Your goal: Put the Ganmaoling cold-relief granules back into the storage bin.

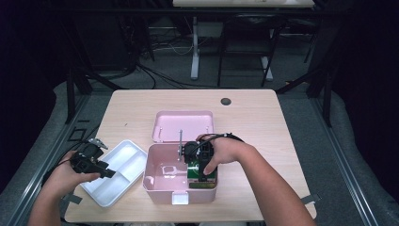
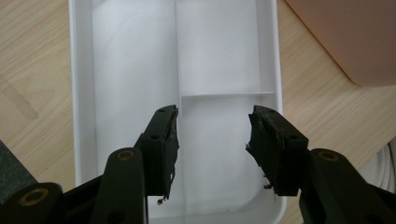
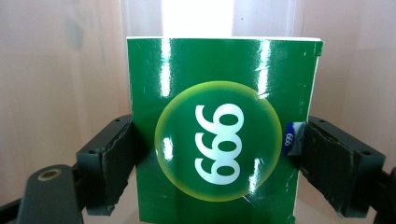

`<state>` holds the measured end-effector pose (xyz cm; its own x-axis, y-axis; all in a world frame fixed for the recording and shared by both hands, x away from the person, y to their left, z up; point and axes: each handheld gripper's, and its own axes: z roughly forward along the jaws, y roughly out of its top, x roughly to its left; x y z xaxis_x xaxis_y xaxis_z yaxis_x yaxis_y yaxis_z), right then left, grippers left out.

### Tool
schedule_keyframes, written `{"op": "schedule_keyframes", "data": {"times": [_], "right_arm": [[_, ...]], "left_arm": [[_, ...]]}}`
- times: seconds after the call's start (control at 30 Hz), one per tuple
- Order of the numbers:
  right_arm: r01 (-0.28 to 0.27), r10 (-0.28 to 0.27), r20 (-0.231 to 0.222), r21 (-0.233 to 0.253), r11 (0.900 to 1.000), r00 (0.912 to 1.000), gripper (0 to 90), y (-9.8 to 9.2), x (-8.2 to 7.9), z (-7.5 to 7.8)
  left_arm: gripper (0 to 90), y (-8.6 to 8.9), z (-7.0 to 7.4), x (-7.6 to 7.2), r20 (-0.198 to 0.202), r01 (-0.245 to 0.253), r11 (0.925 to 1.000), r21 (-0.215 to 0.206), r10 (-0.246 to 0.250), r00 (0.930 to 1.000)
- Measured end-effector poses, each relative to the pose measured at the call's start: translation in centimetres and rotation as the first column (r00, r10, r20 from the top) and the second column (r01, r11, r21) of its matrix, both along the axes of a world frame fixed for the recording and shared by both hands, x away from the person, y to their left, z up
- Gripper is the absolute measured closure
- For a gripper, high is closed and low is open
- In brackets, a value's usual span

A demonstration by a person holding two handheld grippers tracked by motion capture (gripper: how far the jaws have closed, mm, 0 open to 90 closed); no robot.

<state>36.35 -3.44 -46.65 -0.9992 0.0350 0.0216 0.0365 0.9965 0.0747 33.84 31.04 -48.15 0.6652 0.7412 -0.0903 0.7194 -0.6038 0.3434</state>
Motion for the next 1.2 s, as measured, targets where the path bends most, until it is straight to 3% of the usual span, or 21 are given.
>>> {"op": "schedule_keyframes", "data": {"times": [0.53,0.8,1.2], "right_arm": [[0.02,-0.02,0.003,0.018,1.0,0.9998,15.2,-0.3,0.3,-0.6],[0.014,-0.014,0.007,-0.006,1.0,0.9999,14.6,-0.1,0.1,-0.8],[0.028,-0.029,0.026,0.017,0.999,0.9992,15.1,-0.7,-0.1,1.0]], "left_arm": [[51.5,0.0,-0.1,0.0,-0.003,-0.002,1.0,0.001,0.002,1.0],[51.5,0.0,0.0,0.0,-0.003,-0.003,1.0,-0.003,0.003,1.0],[51.4,0.0,0.0,0.0,-0.001,-0.004,1.0,-0.004,0.004,1.0]]}}
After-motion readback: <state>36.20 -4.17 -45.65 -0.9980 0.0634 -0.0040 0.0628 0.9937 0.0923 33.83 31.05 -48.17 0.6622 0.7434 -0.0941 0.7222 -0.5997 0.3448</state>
